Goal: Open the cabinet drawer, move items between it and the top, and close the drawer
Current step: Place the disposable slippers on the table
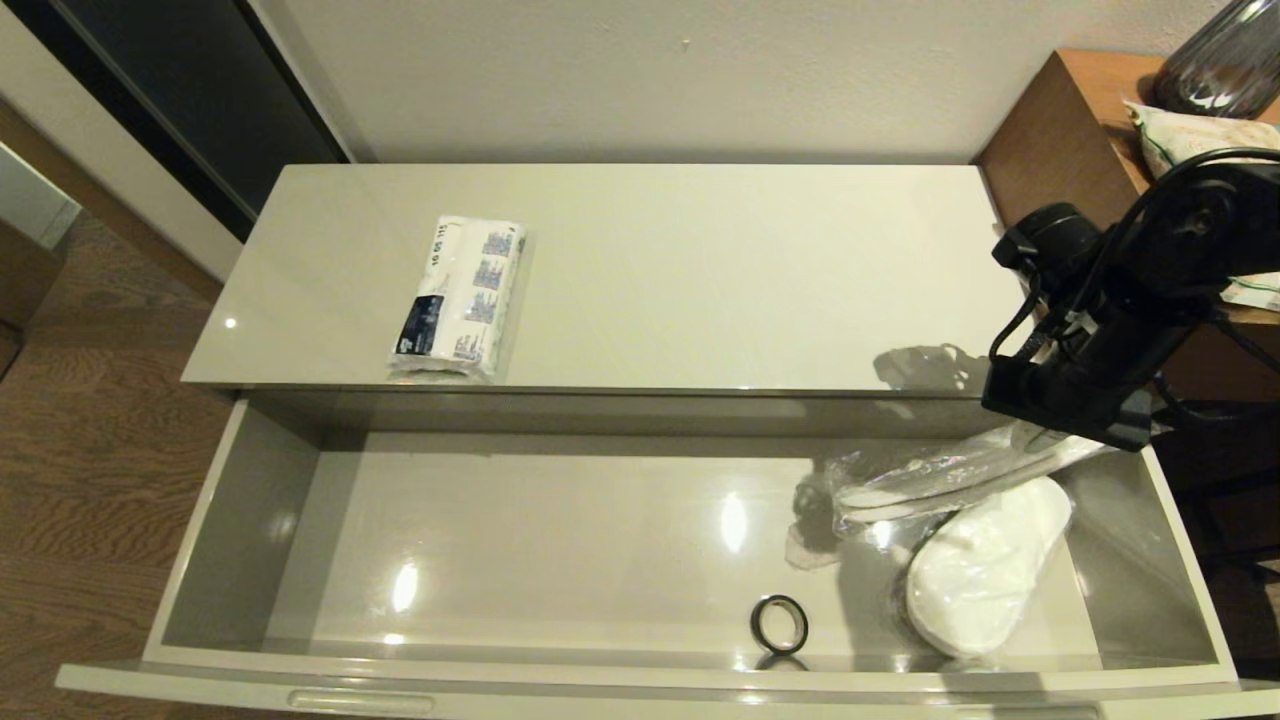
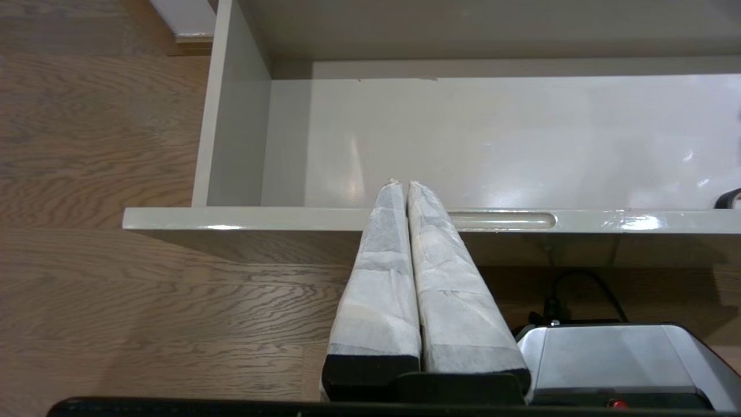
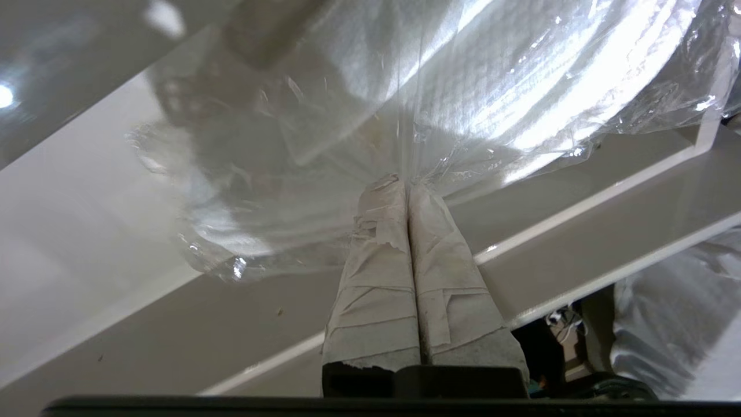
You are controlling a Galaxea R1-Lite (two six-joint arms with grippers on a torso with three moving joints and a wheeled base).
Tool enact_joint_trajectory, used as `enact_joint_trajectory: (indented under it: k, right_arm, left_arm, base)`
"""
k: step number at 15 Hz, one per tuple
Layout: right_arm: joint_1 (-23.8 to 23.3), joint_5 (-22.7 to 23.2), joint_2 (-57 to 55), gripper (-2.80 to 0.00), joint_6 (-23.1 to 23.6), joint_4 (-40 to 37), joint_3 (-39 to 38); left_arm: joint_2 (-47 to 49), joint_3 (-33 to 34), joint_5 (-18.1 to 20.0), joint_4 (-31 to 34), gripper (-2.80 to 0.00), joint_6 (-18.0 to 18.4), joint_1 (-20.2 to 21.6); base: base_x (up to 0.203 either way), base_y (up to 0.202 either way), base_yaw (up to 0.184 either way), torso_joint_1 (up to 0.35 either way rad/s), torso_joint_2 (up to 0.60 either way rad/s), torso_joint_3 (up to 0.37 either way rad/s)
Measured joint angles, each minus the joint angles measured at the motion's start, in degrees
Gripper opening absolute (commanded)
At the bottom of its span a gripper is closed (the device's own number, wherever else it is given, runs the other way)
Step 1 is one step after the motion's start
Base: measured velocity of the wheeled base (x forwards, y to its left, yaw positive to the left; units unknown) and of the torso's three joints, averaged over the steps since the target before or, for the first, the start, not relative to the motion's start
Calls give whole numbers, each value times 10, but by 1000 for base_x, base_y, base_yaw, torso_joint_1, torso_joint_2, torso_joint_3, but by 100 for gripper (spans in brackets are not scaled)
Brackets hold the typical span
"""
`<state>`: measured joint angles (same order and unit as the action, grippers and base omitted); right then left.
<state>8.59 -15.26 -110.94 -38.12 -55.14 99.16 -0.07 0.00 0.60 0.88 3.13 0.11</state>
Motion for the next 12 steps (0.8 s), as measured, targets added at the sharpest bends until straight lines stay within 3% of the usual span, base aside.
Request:
enact_joint_trajectory:
  k: [5, 9, 12]
  right_arm:
    - [17, -1, 8, -280, 6, -84, 103]
    - [36, -6, 35, -280, 12, -108, 120]
    - [42, -16, 69, -280, 57, -97, 121]
  left_arm:
    - [0, 0, 0, 0, -280, 0, 1]
    - [0, 0, 0, 0, -280, 0, 1]
    - [0, 0, 0, 0, -280, 0, 0]
  base:
    - [0, 0, 0, 0, 0, 0]
    - [0, 0, 0, 0, 0, 0]
    - [0, 0, 0, 0, 0, 0]
